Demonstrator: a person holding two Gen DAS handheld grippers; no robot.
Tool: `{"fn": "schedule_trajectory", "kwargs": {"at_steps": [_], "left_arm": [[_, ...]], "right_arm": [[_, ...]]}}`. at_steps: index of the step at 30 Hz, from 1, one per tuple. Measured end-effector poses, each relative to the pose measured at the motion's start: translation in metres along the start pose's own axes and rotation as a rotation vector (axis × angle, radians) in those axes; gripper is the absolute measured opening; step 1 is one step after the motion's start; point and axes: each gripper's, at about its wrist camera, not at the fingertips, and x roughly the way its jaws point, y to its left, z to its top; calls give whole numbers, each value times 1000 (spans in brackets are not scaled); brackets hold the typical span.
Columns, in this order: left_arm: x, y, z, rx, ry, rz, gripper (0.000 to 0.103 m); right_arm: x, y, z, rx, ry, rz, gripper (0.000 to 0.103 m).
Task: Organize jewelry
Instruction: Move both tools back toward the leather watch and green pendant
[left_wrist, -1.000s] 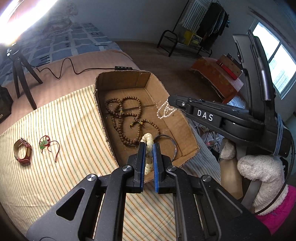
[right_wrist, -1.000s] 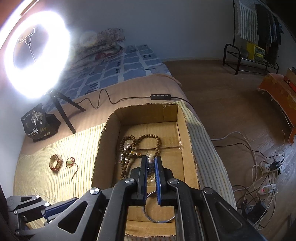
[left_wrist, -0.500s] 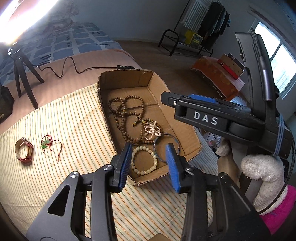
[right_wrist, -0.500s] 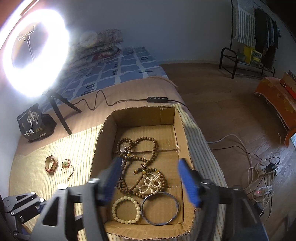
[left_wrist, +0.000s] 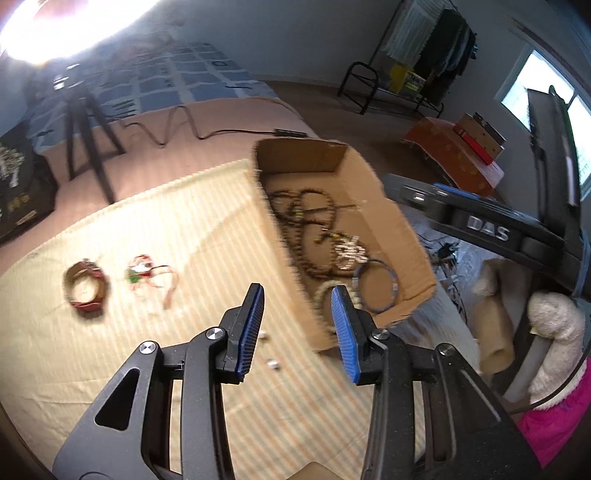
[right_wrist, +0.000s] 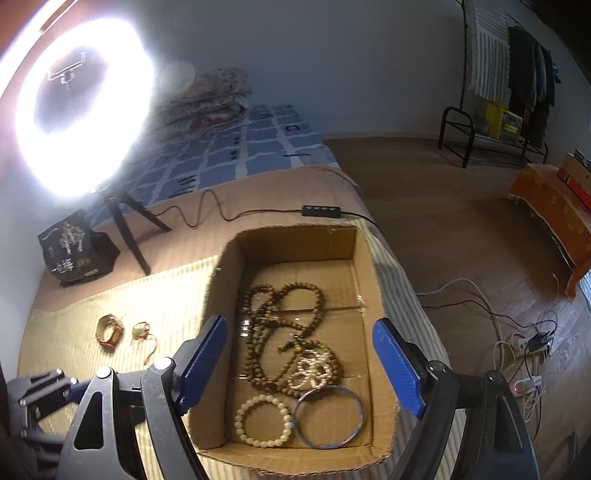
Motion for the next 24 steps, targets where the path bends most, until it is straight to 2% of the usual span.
{"fn": "schedule_trajectory", "kwargs": {"at_steps": [13,24], "left_arm": [[-40,107,-5,-107,-34,148,38],[-44,173,-14,-234,-23,171,38]], "right_arm": [[-3,65,2,-80,-15,140,83],[21,120,-4,-160,29,189,83]]}}
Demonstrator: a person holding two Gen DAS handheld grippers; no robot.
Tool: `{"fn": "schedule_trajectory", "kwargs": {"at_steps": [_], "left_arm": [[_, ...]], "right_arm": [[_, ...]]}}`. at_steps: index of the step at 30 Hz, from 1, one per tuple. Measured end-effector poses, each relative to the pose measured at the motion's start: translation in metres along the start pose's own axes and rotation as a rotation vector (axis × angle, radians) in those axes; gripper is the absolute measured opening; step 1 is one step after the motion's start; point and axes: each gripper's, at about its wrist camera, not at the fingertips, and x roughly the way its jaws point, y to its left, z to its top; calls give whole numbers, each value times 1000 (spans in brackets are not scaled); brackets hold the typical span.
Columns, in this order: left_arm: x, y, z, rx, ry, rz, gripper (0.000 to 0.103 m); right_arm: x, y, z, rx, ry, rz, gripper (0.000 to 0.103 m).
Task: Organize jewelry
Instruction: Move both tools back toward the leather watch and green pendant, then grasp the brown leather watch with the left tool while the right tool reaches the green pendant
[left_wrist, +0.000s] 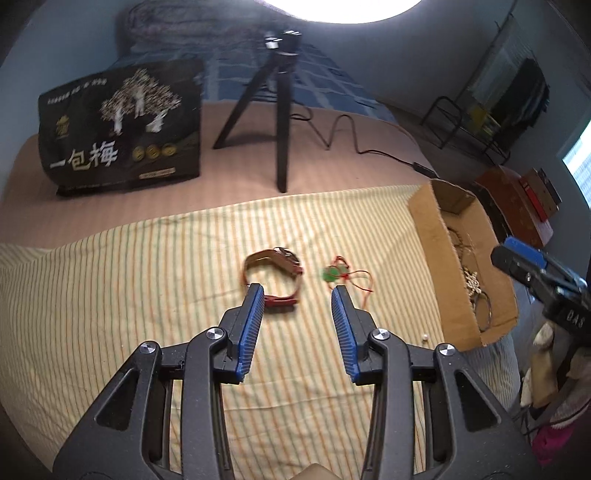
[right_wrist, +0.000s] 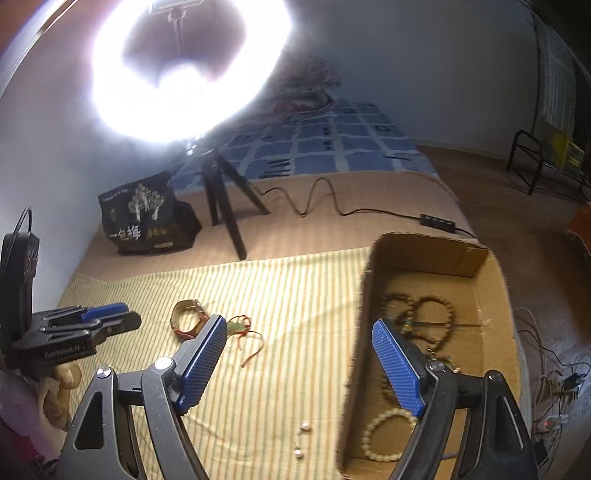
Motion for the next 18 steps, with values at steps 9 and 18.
{"fn": "schedule_trajectory", "kwargs": {"at_steps": [9,18], "left_arm": [[20,35,3,-90,49,-6,38],[50,40,6,-127,109,-29,38]], "right_arm": [[30,28,1,-33,49,27,83],[67,38,-1,9,125,59,80]]}}
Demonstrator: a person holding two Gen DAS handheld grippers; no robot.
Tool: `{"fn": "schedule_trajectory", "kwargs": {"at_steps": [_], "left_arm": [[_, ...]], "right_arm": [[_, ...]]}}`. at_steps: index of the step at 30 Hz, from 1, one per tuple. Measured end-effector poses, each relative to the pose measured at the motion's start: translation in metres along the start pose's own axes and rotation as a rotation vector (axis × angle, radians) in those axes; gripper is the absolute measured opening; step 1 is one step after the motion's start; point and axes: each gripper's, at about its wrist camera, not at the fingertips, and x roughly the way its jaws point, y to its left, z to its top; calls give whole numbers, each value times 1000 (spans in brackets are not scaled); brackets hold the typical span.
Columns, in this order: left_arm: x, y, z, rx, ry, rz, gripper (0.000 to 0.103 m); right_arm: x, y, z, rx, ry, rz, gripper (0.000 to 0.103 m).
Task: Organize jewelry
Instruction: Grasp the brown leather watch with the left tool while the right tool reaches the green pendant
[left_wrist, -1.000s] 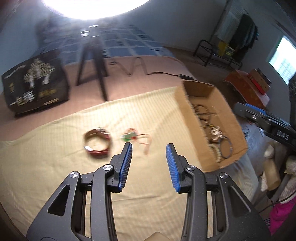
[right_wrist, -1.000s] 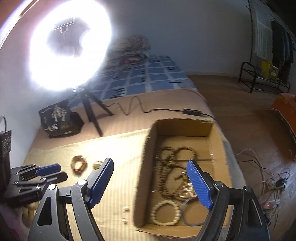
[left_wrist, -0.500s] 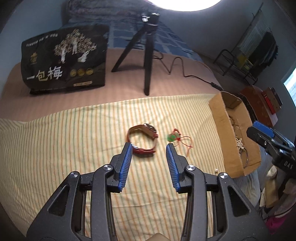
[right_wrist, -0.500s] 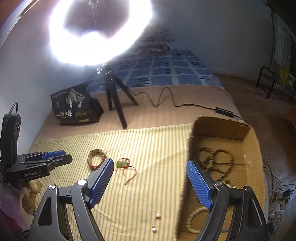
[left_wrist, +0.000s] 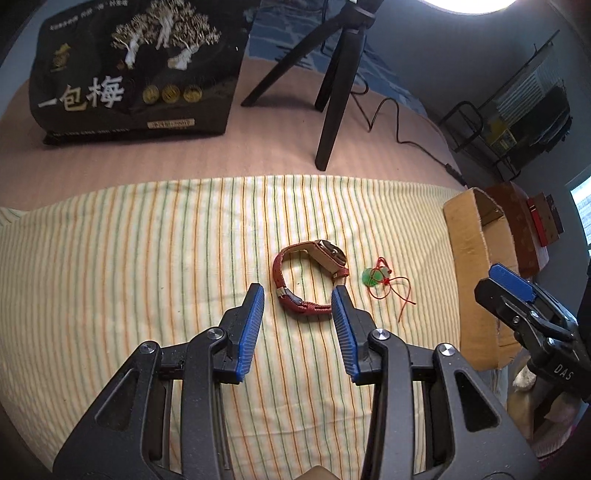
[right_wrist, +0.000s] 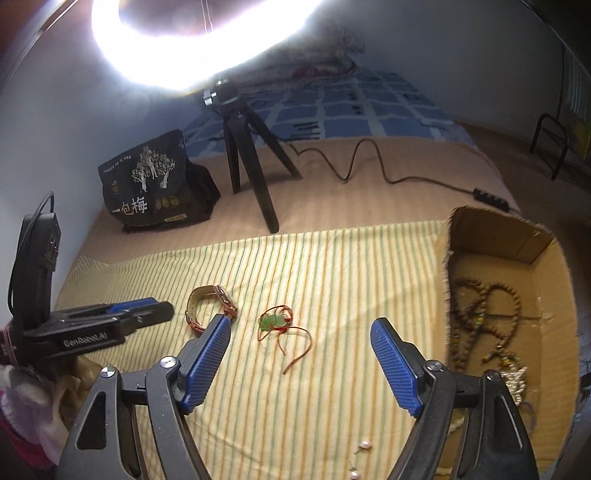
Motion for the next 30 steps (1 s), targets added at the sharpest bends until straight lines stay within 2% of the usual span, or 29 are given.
{"fn": "schedule_trajectory", "kwargs": {"at_steps": [11,12,13,16,21,30], "left_arm": [[37,12,6,-31,46,28,38],[39,12,6,-33,49,31,34],[40,12,6,-33,49,35,25],[40,10,7,-18,47,43,12],[34,10,8,-3,25,87,8],[24,31,5,-19,22,89,8]], "right_arm": [[37,9,2,1,81,1,72],[41,9,2,1,88,-3,71],[45,10,2,0,94,-7,70],[55,13,1,-17,114,-21,68],[68,23,-3,-70,136,-40,66],[90,38,-4,-128,168,-65,63]]}}
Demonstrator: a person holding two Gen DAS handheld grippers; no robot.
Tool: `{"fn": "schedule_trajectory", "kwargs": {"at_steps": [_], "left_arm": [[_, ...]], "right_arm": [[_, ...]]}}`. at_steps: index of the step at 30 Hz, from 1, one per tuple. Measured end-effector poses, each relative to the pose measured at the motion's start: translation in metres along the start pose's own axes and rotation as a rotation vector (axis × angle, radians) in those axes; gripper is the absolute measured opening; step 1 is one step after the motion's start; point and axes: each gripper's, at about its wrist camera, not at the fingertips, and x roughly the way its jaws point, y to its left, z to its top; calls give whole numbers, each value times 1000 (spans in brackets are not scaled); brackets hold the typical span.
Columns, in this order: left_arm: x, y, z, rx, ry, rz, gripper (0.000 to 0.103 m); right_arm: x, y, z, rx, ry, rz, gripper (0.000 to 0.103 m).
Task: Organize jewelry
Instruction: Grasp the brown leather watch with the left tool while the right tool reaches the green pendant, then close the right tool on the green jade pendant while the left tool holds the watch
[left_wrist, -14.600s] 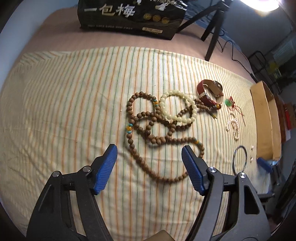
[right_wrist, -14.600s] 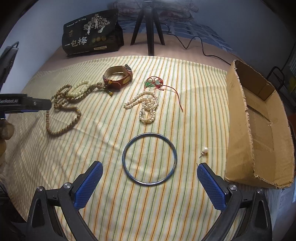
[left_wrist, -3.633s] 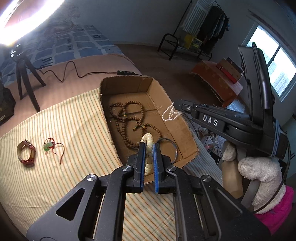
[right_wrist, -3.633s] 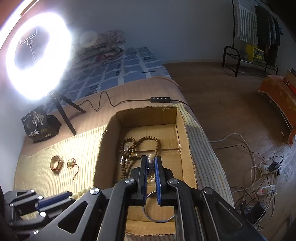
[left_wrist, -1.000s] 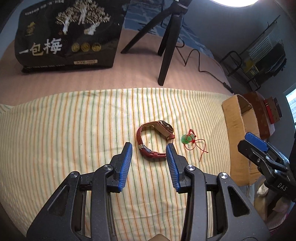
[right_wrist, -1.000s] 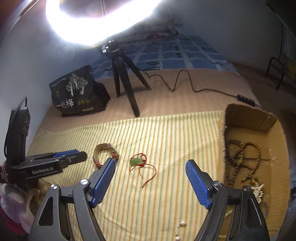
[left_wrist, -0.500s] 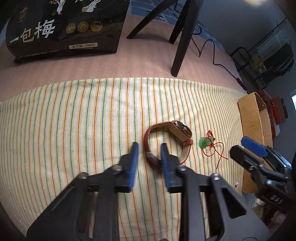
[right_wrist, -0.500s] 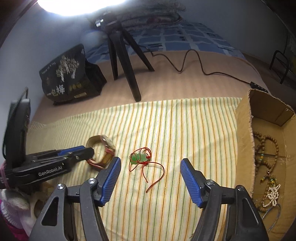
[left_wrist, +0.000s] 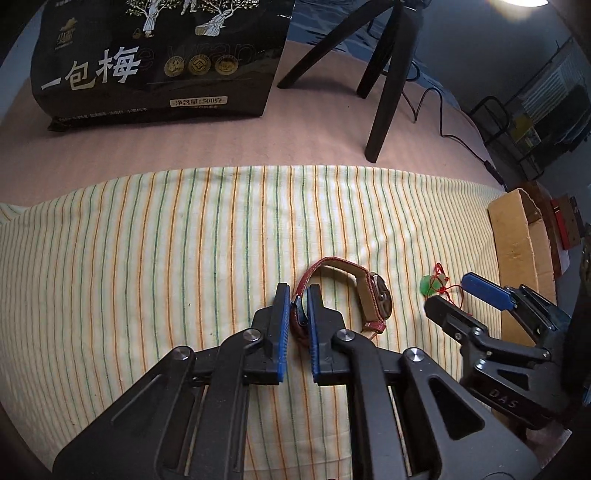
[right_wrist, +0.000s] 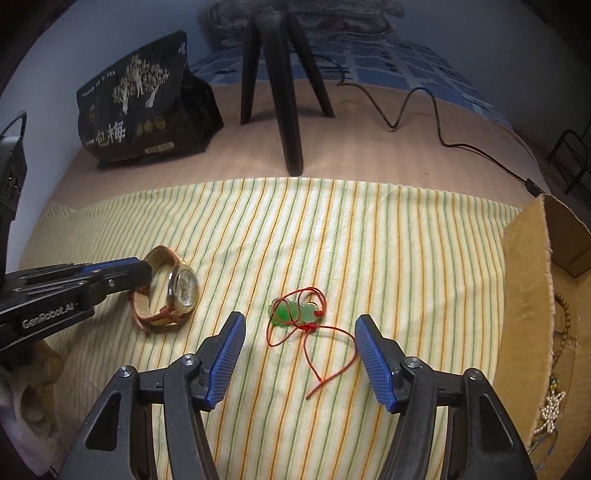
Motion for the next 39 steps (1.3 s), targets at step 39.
{"fn": "schedule_trajectory", "kwargs": {"at_steps": [39], "left_arm": [[-34,-12,-11,-39,-64,-40,11]], "right_arm": [[-56,1,-7,-42,-108,-29,32]]}}
